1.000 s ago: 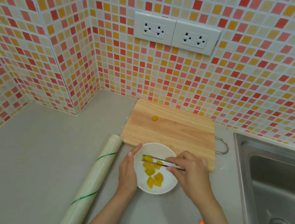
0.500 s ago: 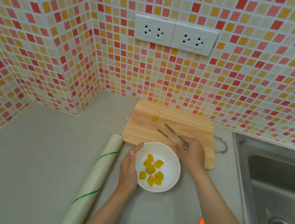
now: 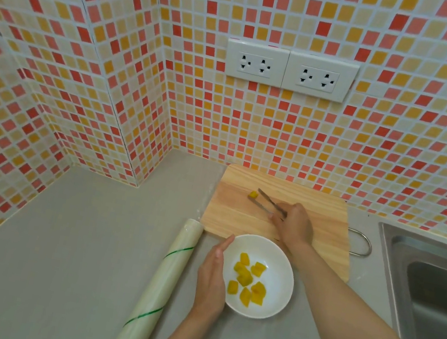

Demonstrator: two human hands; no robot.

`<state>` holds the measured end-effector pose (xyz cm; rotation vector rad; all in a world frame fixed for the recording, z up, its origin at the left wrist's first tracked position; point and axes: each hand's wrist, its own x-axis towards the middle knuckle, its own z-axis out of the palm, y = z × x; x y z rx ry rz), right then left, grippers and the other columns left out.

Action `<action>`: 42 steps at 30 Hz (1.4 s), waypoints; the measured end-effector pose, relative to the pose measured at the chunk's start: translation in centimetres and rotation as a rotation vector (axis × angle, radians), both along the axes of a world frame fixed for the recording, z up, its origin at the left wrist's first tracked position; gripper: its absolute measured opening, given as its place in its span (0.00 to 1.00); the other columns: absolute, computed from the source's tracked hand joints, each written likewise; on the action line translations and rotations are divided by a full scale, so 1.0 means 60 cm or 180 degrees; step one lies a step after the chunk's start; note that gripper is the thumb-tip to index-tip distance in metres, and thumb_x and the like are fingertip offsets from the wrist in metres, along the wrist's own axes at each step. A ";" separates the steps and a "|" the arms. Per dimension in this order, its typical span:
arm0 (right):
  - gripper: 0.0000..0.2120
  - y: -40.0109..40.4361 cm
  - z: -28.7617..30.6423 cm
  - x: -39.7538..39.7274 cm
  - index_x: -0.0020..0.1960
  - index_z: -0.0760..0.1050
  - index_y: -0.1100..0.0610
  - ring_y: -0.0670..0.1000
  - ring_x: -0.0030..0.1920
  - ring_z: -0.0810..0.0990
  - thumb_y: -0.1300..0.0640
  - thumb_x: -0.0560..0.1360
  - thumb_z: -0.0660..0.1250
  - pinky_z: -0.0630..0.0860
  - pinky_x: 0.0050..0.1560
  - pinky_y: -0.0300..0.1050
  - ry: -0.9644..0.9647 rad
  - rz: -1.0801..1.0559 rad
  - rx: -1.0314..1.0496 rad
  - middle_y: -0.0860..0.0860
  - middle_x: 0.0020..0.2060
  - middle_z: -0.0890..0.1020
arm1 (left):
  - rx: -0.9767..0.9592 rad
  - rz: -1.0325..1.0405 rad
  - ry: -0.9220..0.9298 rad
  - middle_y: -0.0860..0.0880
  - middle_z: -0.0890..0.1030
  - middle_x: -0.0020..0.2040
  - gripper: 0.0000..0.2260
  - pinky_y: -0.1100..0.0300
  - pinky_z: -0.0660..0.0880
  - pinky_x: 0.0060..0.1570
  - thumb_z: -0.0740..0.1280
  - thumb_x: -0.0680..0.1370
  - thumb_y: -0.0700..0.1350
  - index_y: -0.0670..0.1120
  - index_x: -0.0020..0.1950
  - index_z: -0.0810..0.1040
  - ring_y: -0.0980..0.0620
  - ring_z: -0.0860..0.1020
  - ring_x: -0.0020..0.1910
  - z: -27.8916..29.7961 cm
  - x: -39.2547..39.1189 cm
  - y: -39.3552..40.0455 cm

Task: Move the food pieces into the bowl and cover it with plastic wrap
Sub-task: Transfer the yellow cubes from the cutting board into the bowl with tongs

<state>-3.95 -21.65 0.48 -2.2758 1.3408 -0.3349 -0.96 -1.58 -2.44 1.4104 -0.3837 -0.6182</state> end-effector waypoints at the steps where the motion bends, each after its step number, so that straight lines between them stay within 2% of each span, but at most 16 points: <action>1: 0.16 -0.002 0.000 0.004 0.61 0.77 0.54 0.58 0.53 0.77 0.51 0.75 0.67 0.74 0.49 0.49 0.0002 -0.0035 0.0027 0.57 0.53 0.76 | 0.0005 0.0005 -0.0013 0.53 0.78 0.62 0.21 0.56 0.71 0.63 0.51 0.77 0.58 0.55 0.62 0.77 0.55 0.75 0.62 0.001 -0.001 0.000; 7: 0.13 -0.002 0.007 0.002 0.58 0.79 0.54 0.58 0.53 0.78 0.51 0.75 0.66 0.71 0.45 0.47 -0.0085 -0.0122 0.0016 0.56 0.53 0.79 | 0.0042 0.0001 -0.0003 0.54 0.79 0.62 0.21 0.56 0.71 0.63 0.51 0.77 0.58 0.56 0.62 0.77 0.56 0.76 0.62 -0.001 -0.001 0.000; 11: 0.13 0.020 0.014 -0.045 0.58 0.80 0.55 0.57 0.51 0.78 0.54 0.75 0.67 0.66 0.42 0.42 -0.0512 0.0022 -0.0049 0.56 0.50 0.79 | 0.0044 0.0047 0.0041 0.52 0.79 0.62 0.17 0.52 0.71 0.65 0.51 0.82 0.51 0.53 0.63 0.76 0.53 0.76 0.62 -0.003 -0.002 -0.002; 14: 0.13 0.048 0.025 -0.105 0.56 0.81 0.56 0.57 0.48 0.78 0.56 0.73 0.69 0.71 0.43 0.45 -0.0704 0.0146 -0.0085 0.57 0.46 0.80 | 0.0068 0.0063 0.0025 0.52 0.79 0.62 0.17 0.56 0.71 0.63 0.50 0.83 0.49 0.54 0.62 0.77 0.53 0.76 0.62 -0.002 -0.004 -0.003; 17: 0.13 0.080 0.045 -0.171 0.55 0.82 0.56 0.54 0.44 0.79 0.57 0.71 0.72 0.74 0.45 0.47 -0.0796 0.0377 -0.0023 0.53 0.43 0.79 | 0.0067 0.0033 -0.0022 0.51 0.79 0.62 0.18 0.59 0.71 0.62 0.50 0.83 0.49 0.53 0.63 0.76 0.54 0.76 0.62 -0.001 -0.004 -0.004; 20: 0.12 0.108 0.066 -0.212 0.54 0.82 0.52 0.54 0.44 0.79 0.55 0.71 0.72 0.72 0.45 0.47 -0.0333 0.0811 -0.0105 0.52 0.42 0.78 | 0.0083 0.0028 -0.0008 0.49 0.78 0.63 0.19 0.62 0.72 0.60 0.49 0.83 0.48 0.50 0.65 0.76 0.53 0.76 0.62 -0.001 -0.003 -0.004; 22: 0.13 0.120 0.076 -0.222 0.56 0.81 0.48 0.55 0.47 0.79 0.53 0.72 0.70 0.70 0.49 0.48 0.0065 0.0973 -0.0328 0.52 0.45 0.79 | 0.0074 0.0019 -0.0001 0.49 0.78 0.63 0.19 0.67 0.72 0.56 0.49 0.83 0.49 0.49 0.65 0.76 0.54 0.76 0.61 -0.001 -0.003 -0.005; 25: 0.16 0.133 0.090 -0.221 0.61 0.76 0.41 0.53 0.53 0.77 0.48 0.74 0.65 0.64 0.53 0.48 0.0801 0.1111 -0.0782 0.50 0.50 0.77 | 0.0093 -0.0025 -0.0075 0.51 0.77 0.63 0.19 0.69 0.71 0.57 0.49 0.83 0.49 0.51 0.65 0.75 0.56 0.75 0.61 0.002 -0.004 -0.002; 28: 0.18 0.135 0.106 -0.211 0.62 0.74 0.43 0.53 0.54 0.76 0.47 0.73 0.66 0.64 0.56 0.48 0.1149 0.1152 -0.0985 0.50 0.53 0.76 | 0.0121 -0.0081 -0.0165 0.53 0.77 0.63 0.18 0.71 0.70 0.57 0.49 0.83 0.49 0.55 0.64 0.75 0.58 0.75 0.61 0.007 -0.003 0.000; 30: 0.19 0.132 0.114 -0.205 0.63 0.75 0.45 0.54 0.55 0.76 0.47 0.72 0.67 0.63 0.56 0.48 0.1197 0.1153 -0.0964 0.51 0.54 0.76 | 0.0160 -0.0121 -0.0230 0.53 0.76 0.63 0.18 0.64 0.69 0.62 0.49 0.83 0.50 0.55 0.64 0.75 0.56 0.74 0.63 0.007 -0.001 0.002; 32: 0.19 0.125 0.117 -0.207 0.62 0.76 0.47 0.55 0.55 0.76 0.49 0.72 0.68 0.63 0.56 0.49 0.0872 0.0967 -0.0916 0.52 0.53 0.77 | 0.0204 -0.0167 -0.0319 0.52 0.75 0.65 0.18 0.64 0.67 0.63 0.49 0.83 0.50 0.56 0.67 0.72 0.56 0.73 0.64 0.006 0.002 0.004; 35: 0.18 0.107 0.101 -0.211 0.60 0.78 0.51 0.57 0.53 0.77 0.52 0.72 0.70 0.66 0.55 0.52 0.0147 0.0397 -0.0973 0.54 0.51 0.78 | 0.0272 -0.0203 -0.0451 0.51 0.73 0.67 0.18 0.77 0.66 0.55 0.49 0.83 0.50 0.56 0.71 0.66 0.56 0.72 0.64 0.008 0.012 0.006; 37: 0.17 0.095 0.080 -0.207 0.59 0.79 0.54 0.59 0.54 0.76 0.53 0.72 0.70 0.69 0.55 0.53 -0.0133 -0.0012 -0.0757 0.57 0.50 0.79 | 0.0242 -0.0227 -0.0416 0.49 0.74 0.67 0.19 0.75 0.67 0.56 0.49 0.83 0.51 0.55 0.73 0.63 0.55 0.72 0.63 0.014 0.022 0.010; 39: 0.15 0.089 0.051 -0.199 0.58 0.79 0.55 0.62 0.54 0.75 0.52 0.73 0.68 0.70 0.55 0.53 -0.0066 -0.0344 -0.0485 0.59 0.49 0.79 | 0.0249 -0.0292 -0.0571 0.50 0.73 0.67 0.22 0.68 0.65 0.60 0.49 0.80 0.56 0.55 0.74 0.61 0.56 0.71 0.64 0.021 0.034 0.020; 40: 0.15 0.087 0.035 -0.194 0.57 0.79 0.55 0.62 0.54 0.75 0.51 0.74 0.67 0.69 0.55 0.53 0.0062 -0.0475 -0.0423 0.60 0.49 0.79 | 0.0307 -0.0343 -0.0757 0.52 0.73 0.66 0.25 0.69 0.63 0.60 0.49 0.78 0.59 0.55 0.74 0.61 0.58 0.71 0.65 0.026 0.040 0.027; 42: 0.14 0.084 0.010 -0.186 0.56 0.79 0.55 0.62 0.56 0.73 0.50 0.74 0.66 0.67 0.56 0.53 0.0292 -0.0678 -0.0414 0.60 0.50 0.79 | 0.0417 -0.0448 -0.1177 0.54 0.73 0.66 0.25 0.77 0.61 0.60 0.49 0.77 0.58 0.54 0.74 0.62 0.60 0.69 0.66 0.038 0.054 0.039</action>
